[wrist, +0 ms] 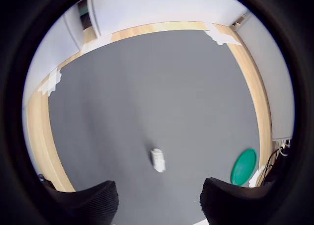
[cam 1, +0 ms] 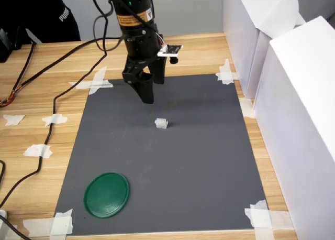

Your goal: Grasp a white terminal and put it on the green lid.

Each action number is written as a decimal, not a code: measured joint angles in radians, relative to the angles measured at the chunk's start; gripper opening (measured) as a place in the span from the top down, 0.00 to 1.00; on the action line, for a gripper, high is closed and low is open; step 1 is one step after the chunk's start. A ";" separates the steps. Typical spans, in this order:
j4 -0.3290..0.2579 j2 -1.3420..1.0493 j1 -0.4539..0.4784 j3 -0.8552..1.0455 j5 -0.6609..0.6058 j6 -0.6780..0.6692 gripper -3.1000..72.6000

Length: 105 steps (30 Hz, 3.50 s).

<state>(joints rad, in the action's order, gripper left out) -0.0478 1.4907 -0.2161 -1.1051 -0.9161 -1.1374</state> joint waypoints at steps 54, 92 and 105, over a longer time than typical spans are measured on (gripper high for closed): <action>0.100 0.289 -0.033 0.022 0.191 0.227 0.85; 0.074 0.476 0.315 -0.595 -0.024 0.460 0.85; 0.068 0.594 0.315 -0.595 0.015 0.351 0.85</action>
<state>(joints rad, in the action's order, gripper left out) 0.0207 2.0850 0.0989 -1.6998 -0.9012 -0.7865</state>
